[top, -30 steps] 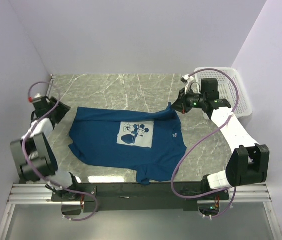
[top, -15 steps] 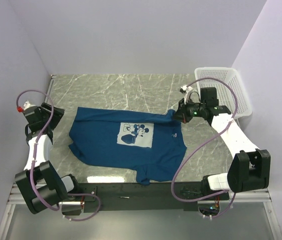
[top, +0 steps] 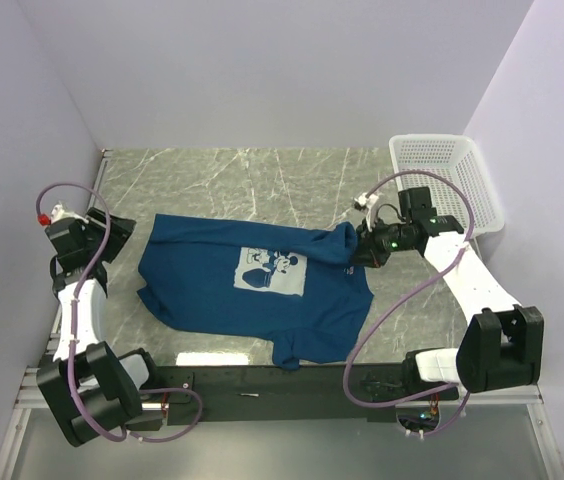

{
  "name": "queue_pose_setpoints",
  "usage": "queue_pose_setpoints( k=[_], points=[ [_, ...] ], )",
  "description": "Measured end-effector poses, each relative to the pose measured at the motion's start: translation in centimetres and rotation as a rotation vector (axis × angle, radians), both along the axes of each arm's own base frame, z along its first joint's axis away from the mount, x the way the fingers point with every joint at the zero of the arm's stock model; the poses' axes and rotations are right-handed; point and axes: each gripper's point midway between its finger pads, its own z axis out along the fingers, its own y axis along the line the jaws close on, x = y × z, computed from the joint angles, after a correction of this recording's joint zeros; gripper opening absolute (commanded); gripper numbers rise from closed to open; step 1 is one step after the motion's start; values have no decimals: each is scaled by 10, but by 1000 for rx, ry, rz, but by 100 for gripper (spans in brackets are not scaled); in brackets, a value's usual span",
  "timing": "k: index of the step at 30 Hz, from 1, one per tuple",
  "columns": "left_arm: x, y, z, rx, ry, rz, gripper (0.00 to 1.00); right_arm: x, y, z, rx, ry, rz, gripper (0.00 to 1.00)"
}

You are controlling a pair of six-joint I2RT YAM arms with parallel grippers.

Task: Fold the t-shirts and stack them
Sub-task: Fold the tshirt

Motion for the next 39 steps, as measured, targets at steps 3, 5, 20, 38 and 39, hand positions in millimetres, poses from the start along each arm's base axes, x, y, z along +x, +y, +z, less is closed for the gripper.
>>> queue_pose_setpoints(
  k=[3, 5, 20, 38, 39],
  points=[
    [-3, -4, -2, -9, 4, -12, 66, -21, -5, -8, -50, 20, 71, 33],
    [-5, -6, -3, -13, 6, -20, 66, -37, -9, -11, -81, 18, 125, 36],
    [-22, -38, 11, -38, -43, -162, 65, 14, 9, -39, -207, 55, 85, 59],
    [-40, -67, 8, -73, -58, -294, 65, 94, 30, -114, -397, 166, 10, 60],
    [-40, -67, 8, -74, -58, -295, 65, 95, 31, -116, -398, 169, 12, 60]
  ],
)
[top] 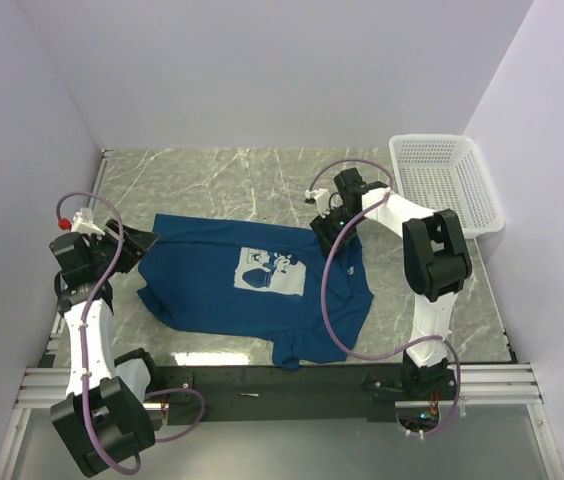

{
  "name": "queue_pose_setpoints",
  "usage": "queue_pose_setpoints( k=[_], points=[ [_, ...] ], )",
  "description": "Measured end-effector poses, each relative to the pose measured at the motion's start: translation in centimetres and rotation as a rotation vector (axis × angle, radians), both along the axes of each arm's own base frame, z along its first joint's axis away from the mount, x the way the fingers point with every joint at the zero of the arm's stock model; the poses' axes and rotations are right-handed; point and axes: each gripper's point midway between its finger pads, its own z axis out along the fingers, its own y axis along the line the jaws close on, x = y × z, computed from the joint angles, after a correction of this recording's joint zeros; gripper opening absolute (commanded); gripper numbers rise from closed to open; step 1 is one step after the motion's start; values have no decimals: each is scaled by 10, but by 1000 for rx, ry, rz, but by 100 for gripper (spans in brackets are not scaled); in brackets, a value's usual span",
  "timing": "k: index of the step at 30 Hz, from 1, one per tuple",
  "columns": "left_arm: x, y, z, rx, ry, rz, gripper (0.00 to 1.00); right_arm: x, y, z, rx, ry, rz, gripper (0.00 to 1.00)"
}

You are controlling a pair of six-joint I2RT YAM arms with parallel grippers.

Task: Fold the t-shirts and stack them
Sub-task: Fold the tshirt

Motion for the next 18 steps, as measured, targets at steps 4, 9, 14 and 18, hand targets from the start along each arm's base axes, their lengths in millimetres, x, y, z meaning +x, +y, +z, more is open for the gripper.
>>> queue_pose_setpoints(
  k=[4, 9, 14, 18],
  points=[
    [0, 0, 0, -1, -1, -2, 65, 2, 3, -7, -6, 15, 12, 53],
    [0, -1, 0, -3, -1, -7, 65, -3, 6, -9, -1, 25, 42, 38],
    [0, -2, 1, -5, -2, -10, 65, -15, 10, -7, 3, 32, 78, 14],
    [0, -3, 0, -10, -1, -16, 65, -24, 11, 5, 8, 17, 103, 0]
  ],
)
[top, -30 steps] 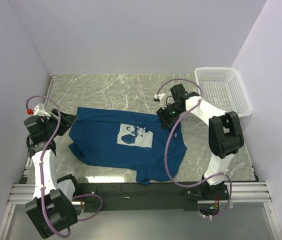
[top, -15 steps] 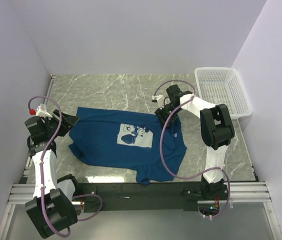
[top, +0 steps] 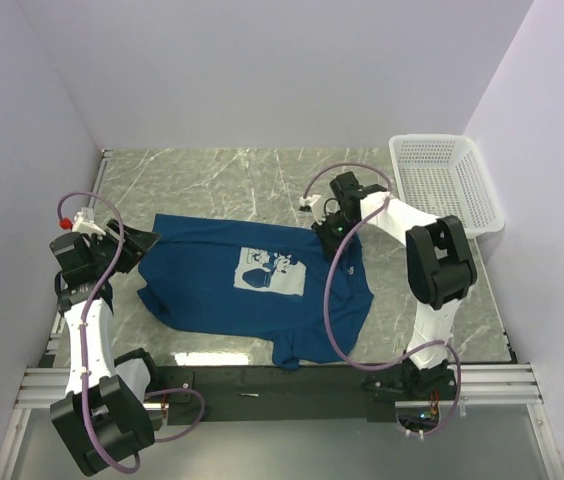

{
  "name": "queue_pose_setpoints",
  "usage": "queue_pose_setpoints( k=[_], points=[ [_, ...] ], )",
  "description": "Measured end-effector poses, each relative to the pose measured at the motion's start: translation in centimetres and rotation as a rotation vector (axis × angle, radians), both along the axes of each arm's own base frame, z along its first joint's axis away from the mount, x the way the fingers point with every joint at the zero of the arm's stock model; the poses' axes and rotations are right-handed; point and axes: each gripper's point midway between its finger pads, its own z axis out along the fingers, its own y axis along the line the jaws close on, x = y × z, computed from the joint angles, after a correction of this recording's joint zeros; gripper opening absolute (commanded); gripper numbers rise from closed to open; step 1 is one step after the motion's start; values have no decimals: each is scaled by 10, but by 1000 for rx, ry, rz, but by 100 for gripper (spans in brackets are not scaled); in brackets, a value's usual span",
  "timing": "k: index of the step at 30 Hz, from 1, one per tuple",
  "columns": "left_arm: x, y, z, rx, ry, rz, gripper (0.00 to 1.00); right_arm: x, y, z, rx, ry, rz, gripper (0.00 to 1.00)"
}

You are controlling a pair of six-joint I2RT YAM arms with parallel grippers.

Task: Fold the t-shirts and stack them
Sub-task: Fold the tshirt

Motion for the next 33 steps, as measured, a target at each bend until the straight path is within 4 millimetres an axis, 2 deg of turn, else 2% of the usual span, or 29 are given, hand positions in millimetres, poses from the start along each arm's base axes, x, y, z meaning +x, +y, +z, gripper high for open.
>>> queue_pose_setpoints(
  k=[5, 10, 11, 12, 13, 15, 17, 19, 22, 26, 27, 28, 29, 33],
  points=[
    [0, -1, -2, -4, 1, -5, 65, -17, 6, 23, 43, -28, 55, 0],
    [1, 0, -1, -2, -3, -5, 65, -58, 31, 30, 87, 10, 214, 0],
    [1, 0, -1, -2, -2, -5, 65, -71, 38, 30, 95, 30, 261, 4],
    [1, 0, -2, -3, -1, -5, 65, -84, 45, 29, 97, 52, 309, 13],
    [1, 0, -2, -3, -1, -5, 65, -99, 51, 29, 100, 77, 358, 46],
    [1, 0, -2, -3, 0, -5, 65, -126, 64, 32, 106, 122, 448, 67],
    [1, 0, -3, -5, 4, -5, 65, -147, 74, 37, 114, 164, 514, 76],
    [1, 0, -4, -8, 10, -5, 65, -155, 83, 47, 133, 183, 539, 77],
    [2, 0, -5, -9, 11, -5, 65, -138, 87, 61, 157, 154, 491, 77],
    [1, 0, -5, -9, 12, -5, 65, -91, 71, 69, 168, 90, 321, 72],
    [2, 0, -5, -9, 11, -5, 65, -76, 61, 68, 164, 78, 249, 70],
    [2, 0, -5, -9, 11, -5, 65, -58, 50, 68, 161, 58, 168, 62],
    [1, 0, -5, -9, 11, -6, 65, -39, 36, 68, 160, 41, 75, 58],
    [1, -1, -5, -11, 9, -9, 65, 24, -26, 64, 115, -38, -279, 51]
  ],
)
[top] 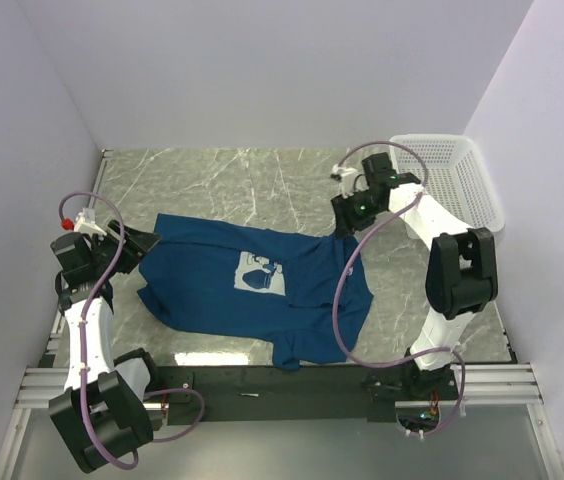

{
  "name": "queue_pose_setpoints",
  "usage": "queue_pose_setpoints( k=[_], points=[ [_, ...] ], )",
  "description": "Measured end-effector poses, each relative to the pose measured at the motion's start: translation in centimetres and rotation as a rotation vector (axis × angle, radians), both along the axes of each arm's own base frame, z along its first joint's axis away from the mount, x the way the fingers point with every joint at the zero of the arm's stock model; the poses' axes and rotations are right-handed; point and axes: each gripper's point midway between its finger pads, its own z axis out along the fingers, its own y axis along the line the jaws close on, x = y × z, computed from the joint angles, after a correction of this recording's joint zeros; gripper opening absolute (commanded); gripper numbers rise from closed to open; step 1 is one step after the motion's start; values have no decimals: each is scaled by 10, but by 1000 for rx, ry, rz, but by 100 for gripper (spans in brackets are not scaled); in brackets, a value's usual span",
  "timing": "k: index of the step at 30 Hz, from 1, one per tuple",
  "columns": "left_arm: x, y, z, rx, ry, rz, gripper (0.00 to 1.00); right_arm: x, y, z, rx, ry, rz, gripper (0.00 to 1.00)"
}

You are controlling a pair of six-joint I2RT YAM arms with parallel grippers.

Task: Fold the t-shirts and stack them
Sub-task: Fold the tshirt

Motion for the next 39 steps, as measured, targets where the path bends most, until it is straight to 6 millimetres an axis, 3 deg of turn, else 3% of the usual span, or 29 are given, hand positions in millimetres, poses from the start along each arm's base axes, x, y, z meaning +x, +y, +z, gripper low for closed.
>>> queue_pose_setpoints(
  k=[2, 4, 16, 25, 39],
  points=[
    [-1, -1, -1, -3, 2, -3, 65, 14, -18, -6, -29, -11, -115, 52],
    [-1, -1, -2, -6, 5, -5, 65, 17, -22, -12, -53, -5, -182, 53],
    [-1, -3, -4, -17, 10, -19, 65, 47, -17, -29, -161, -31, -306, 61],
    [0, -4, -6, -22, 18, -21, 65, 43, 6, -49, -369, -114, -273, 61],
    [0, -4, -4, -21, 7, -28, 65, 60, -60, -53, -599, -185, -431, 58]
  ],
)
